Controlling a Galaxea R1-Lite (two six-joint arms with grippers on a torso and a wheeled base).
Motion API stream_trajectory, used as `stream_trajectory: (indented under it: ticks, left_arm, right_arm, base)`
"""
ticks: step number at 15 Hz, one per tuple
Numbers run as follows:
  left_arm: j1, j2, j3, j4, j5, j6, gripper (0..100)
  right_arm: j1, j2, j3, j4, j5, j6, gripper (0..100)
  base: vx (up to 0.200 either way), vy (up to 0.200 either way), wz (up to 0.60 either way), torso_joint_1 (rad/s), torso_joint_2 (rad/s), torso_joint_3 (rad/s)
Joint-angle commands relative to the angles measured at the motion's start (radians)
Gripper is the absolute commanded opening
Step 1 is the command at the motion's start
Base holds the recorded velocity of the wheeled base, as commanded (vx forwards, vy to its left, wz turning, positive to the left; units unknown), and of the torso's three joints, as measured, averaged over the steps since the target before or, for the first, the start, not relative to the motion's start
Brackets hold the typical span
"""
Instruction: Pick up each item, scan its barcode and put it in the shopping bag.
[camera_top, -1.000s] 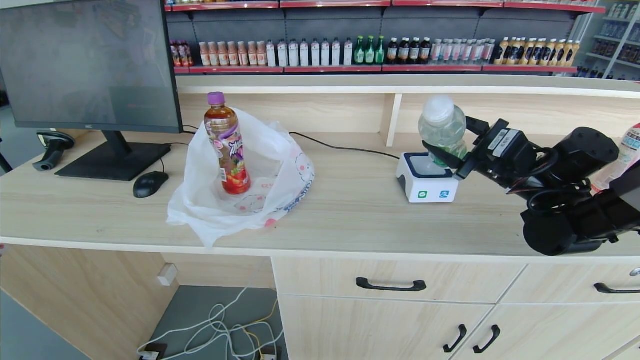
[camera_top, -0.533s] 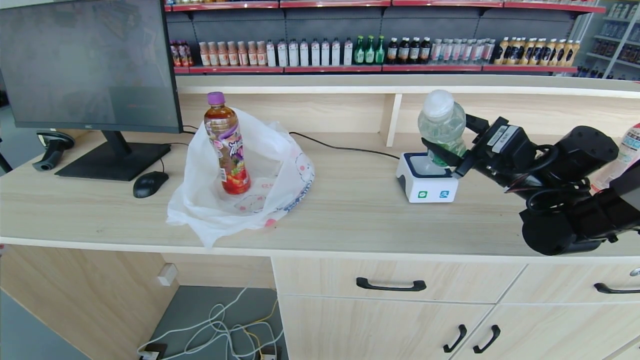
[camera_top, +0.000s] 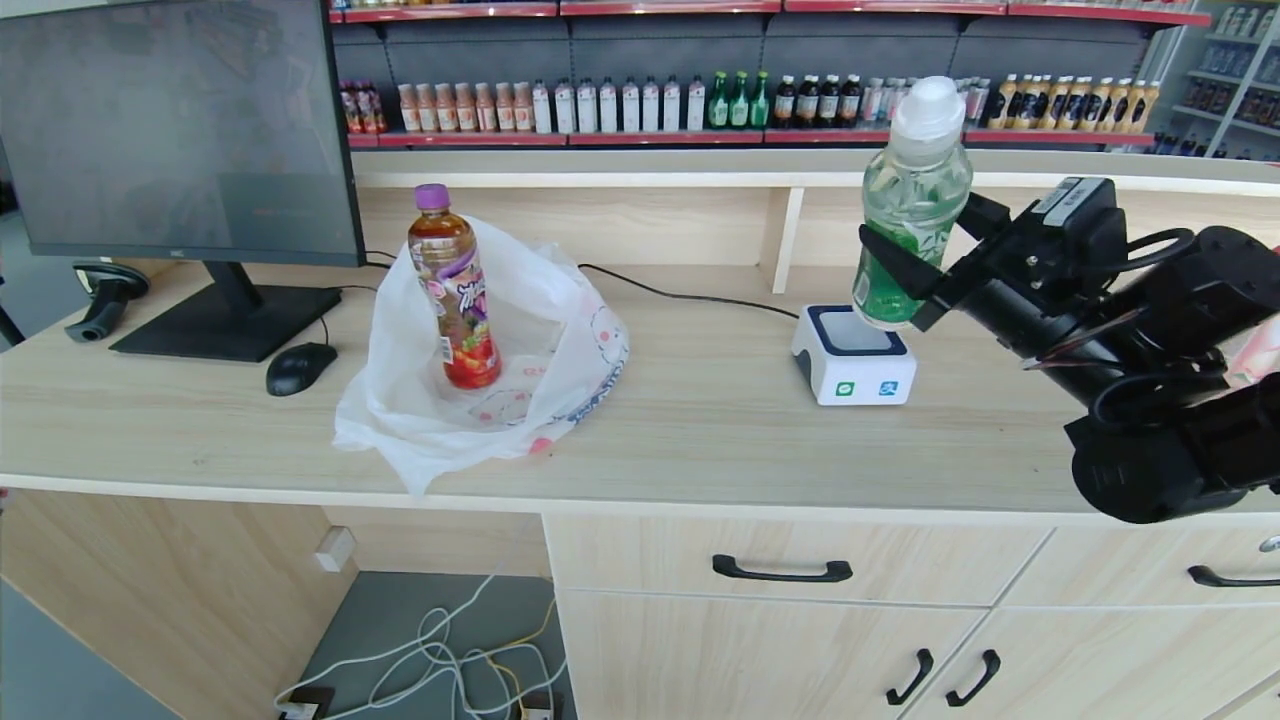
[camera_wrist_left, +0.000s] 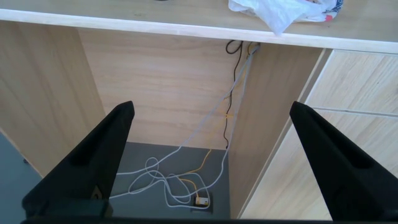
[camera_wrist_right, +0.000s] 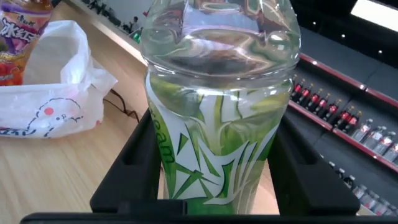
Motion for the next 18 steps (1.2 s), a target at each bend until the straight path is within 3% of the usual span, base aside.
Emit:
stream_trajectory:
  ticks: [1,5,9,12,18]
  left_arm:
    - [0.0,0.0,0.0,0.0,0.0,0.0,100]
    - [0.0,0.0,0.002,0.0,0.0,0.002,100]
    - [0.0,0.0,0.0,0.0,0.0,0.002,100]
    - [0.0,0.0,0.0,0.0,0.002,-0.001,100]
    - [0.0,0.0,0.0,0.003,0.0,-0.001,100]
  right_arm:
    - [0.0,-0.139,0.147,-0.002,-0.111,0.093,0]
    - [0.003,-0.283,0.37,-0.002,-0.361,0.291,0]
    - [0.003,-0.312,0.405,-0.002,-0.508,0.41,0]
    - [0.003,-0.304,0.4,-0.002,-0.516,0.421,0]
    - [0.004,-0.292,0.394,-0.002,-0.516,0.429,0]
  base:
    - [0.0,0.0,0.0,0.0,0.0,0.0]
    - [0.0,0.0,0.0,0.0,0.0,0.0]
    - [0.0,0.0,0.0,0.0,0.0,0.0]
    - [-0.2,0.0,0.0,0.01,0.01,0.005]
    - [0.0,0.0,0.0,0.0,0.0,0.0]
